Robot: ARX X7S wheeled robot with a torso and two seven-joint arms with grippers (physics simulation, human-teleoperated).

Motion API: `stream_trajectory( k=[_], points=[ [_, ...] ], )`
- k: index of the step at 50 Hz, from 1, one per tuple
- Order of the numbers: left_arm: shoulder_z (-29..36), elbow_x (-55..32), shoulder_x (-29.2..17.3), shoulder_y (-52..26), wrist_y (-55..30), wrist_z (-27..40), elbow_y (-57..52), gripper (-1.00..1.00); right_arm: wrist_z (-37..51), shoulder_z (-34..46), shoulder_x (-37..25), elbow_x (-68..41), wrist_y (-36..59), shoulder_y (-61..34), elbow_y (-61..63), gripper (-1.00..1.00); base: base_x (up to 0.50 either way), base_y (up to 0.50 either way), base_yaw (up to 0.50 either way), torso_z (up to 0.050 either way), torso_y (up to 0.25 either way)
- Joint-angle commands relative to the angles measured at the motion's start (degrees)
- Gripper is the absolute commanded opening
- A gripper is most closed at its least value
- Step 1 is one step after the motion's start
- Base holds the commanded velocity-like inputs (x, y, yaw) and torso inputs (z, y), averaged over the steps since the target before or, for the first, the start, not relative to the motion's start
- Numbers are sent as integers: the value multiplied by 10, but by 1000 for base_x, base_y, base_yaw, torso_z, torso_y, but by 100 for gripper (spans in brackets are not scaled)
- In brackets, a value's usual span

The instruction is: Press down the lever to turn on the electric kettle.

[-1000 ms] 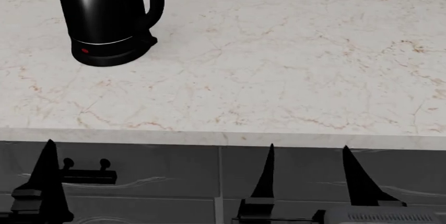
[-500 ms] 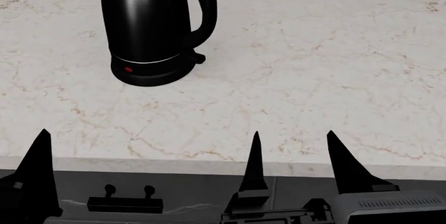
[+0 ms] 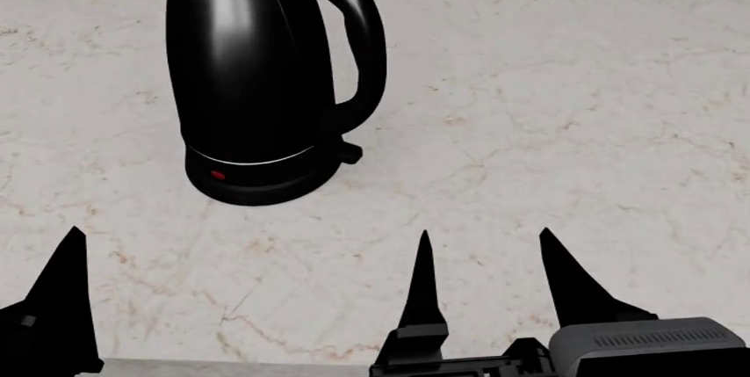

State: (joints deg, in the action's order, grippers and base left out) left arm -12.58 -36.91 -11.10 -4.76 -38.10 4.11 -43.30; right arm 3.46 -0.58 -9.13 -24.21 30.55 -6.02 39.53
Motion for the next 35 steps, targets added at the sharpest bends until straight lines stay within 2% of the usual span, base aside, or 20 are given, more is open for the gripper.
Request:
stream_trajectory(
  k=[1, 13, 20, 27, 32, 33, 35],
  points=[
    [4, 1, -3, 12, 16, -3, 4, 100, 8, 4, -4, -5, 4, -2, -5, 100, 0, 0, 0, 0, 0],
    [9, -4, -8, 17, 23, 2, 0, 100, 18, 0, -6, -14, 3, -4, -6, 100, 388, 186, 0, 0, 0],
    [14, -8, -14, 15, 23, 10, 1, 100, 25, -3, -11, -18, 9, -8, 0, 100, 13, 0, 0, 0, 2],
    [25, 1, -14, 21, 40, 6, 12, 100, 52, -8, -27, -46, 98, -92, -21, 100, 0, 0, 0, 0, 0],
    [26, -1, -17, 20, 43, 7, 15, 100, 59, -17, -31, -37, 105, -141, -90, 100, 0, 0, 0, 0, 0],
    [25, -2, -17, 20, 42, 8, 15, 100, 61, -18, -32, -37, 108, -145, -93, -100, 0, 0, 0, 0, 0],
    [26, -2, -18, 19, 42, 9, 16, 100, 66, -18, -37, -40, 124, -156, -100, -100, 0, 0, 0, 0, 0]
  ],
)
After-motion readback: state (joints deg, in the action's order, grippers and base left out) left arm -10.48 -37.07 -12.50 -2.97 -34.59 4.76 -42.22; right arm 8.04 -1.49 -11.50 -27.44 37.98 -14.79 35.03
